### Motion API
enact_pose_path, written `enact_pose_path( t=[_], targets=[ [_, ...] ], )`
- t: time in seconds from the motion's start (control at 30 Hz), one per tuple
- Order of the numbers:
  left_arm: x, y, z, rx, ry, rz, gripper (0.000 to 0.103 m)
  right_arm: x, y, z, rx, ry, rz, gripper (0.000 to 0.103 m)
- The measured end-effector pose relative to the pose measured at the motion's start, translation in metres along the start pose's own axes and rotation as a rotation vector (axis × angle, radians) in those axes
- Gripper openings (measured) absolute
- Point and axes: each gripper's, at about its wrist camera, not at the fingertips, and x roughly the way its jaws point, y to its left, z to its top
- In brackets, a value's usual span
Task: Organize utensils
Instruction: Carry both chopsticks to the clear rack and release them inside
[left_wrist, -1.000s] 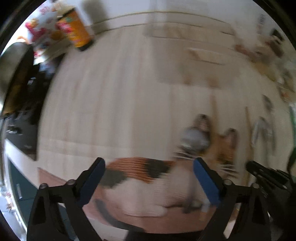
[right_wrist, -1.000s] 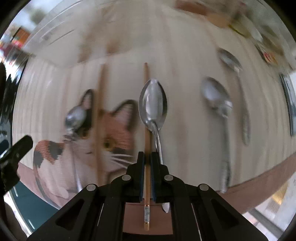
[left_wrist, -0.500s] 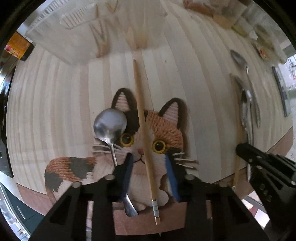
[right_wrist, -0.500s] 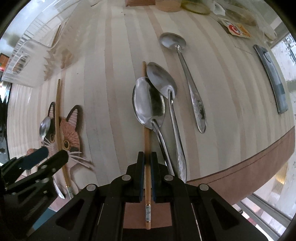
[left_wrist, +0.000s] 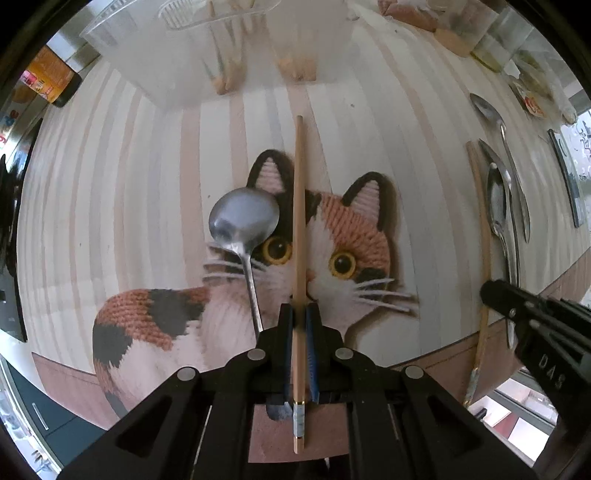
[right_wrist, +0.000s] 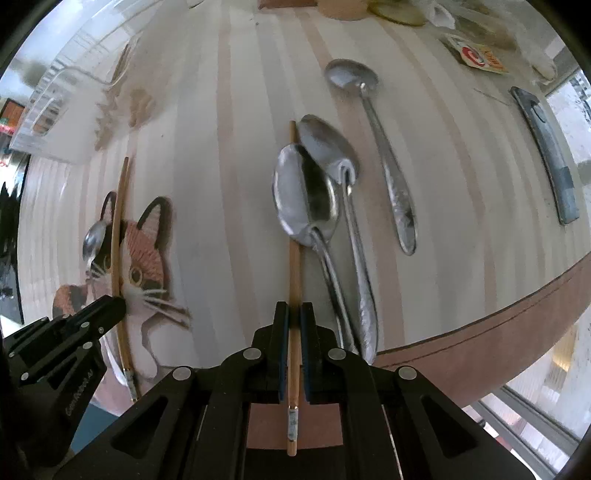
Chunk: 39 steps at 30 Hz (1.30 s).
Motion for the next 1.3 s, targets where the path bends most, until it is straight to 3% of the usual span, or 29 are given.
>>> enact_pose_path(
  t=[0.1, 0.2, 0.33, 0.63, 0.87, 1.03, 1.3],
  targets=[
    [0.000, 0.000, 0.000, -0.005, 0.005, -0.003, 0.005, 0.000, 0.005, -0.006, -0.022, 0.027, 0.030, 0.006],
    [0.001, -0.001, 0.001, -0.008, 0.009, -0.003, 0.005, -0.002, 0.012, -0.010, -0.053, 0.021, 0.006, 0.006],
    [-0.009, 0.027, 0.019, -0.033, 0.020, -0.033, 0.011, -0.002, 0.011, -0.012, -0.063, 0.030, -0.001, 0.007],
    [-0.012, 0.034, 0.026, -0.047, 0.028, -0.046, 0.013, 0.006, 0.020, -0.003, -0.075, 0.047, -0.015, 0.007],
    [-0.016, 0.033, 0.022, -0.039, 0.011, -0.020, 0.005, 0.011, 0.028, -0.004, -0.091, 0.041, -0.041, 0.007],
    [-0.044, 0.027, 0.020, -0.019, -0.061, -0.022, 0.005, 0.012, 0.035, -0.012, -0.077, 0.010, -0.030, 0.007],
    [-0.117, 0.019, 0.026, 0.011, -0.214, -0.070, 0.004, -0.050, 0.038, -0.007, -0.067, -0.120, 0.038, 0.007]
  ],
)
